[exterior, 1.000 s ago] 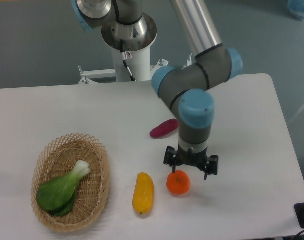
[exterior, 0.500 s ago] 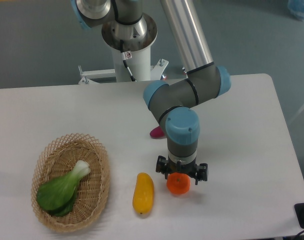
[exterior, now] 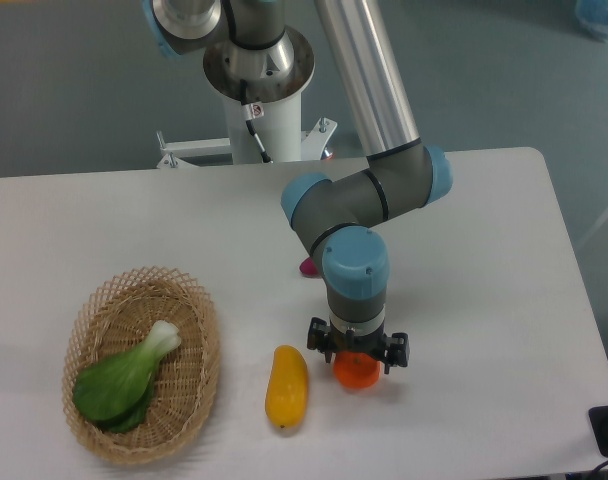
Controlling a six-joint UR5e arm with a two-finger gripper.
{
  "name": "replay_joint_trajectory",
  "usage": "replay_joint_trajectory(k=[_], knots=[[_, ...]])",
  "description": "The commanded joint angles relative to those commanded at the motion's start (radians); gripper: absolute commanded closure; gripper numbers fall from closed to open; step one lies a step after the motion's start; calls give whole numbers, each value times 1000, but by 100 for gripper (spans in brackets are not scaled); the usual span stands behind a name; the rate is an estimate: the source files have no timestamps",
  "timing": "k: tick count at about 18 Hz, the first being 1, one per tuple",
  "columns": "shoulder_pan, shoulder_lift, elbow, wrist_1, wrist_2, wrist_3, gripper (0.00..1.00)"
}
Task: Pick up the orange from the table
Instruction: 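Close the gripper fingers around the orange, then lift the held orange up off the table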
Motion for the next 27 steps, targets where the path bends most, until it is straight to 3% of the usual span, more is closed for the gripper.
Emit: replay_joint_trajectory(k=[6,9,10,20,27], knots=[[-2,1,-8,8,26,3,5],[-2,5,-9,9,25,5,27],[-2,5,-9,9,25,6,28],[-2,15,-5,9,25,15,29],[26,92,72,-17,17,69,29]])
